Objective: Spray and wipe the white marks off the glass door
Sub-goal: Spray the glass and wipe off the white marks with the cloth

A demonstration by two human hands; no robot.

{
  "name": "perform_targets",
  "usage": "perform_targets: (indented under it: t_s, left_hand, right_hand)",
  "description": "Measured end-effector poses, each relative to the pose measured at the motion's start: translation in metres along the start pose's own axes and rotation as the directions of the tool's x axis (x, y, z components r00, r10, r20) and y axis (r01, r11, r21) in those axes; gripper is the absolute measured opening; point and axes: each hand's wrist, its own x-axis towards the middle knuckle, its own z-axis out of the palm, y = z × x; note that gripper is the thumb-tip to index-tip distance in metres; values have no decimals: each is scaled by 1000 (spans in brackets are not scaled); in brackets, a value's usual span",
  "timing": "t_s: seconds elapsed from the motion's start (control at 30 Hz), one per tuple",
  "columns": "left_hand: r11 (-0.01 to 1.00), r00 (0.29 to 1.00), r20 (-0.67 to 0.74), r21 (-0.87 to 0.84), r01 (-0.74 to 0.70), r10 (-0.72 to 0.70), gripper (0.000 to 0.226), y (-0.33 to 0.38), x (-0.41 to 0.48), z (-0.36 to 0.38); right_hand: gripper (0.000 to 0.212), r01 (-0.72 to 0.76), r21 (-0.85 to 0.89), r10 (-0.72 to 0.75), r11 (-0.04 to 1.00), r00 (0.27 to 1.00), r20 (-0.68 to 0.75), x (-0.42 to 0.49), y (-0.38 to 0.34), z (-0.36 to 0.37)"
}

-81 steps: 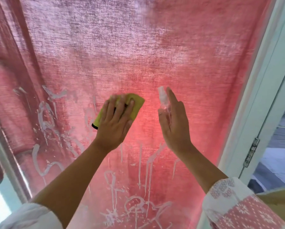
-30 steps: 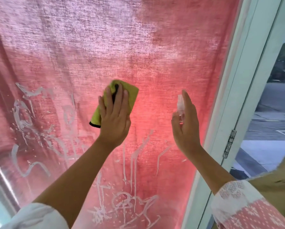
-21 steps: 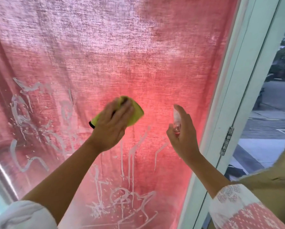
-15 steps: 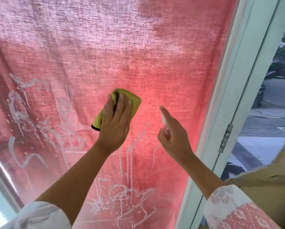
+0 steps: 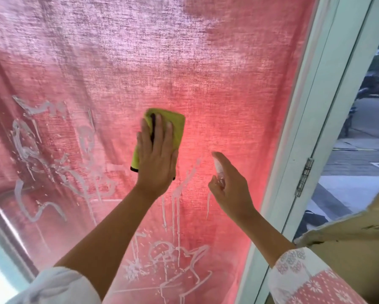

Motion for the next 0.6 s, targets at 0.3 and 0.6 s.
perform_targets:
  t_s: [0.3, 0.6]
  left_hand:
    - [951, 957, 69, 112, -290, 283, 67, -10, -27, 9]
    - [916, 928, 69, 149, -371, 365, 63, 26, -36, 44]
  right_hand:
    - [53, 37, -17, -39, 999, 980, -193, -3, 11, -12]
    - [54, 70, -214, -135, 974, 942, -306, 4, 22, -35]
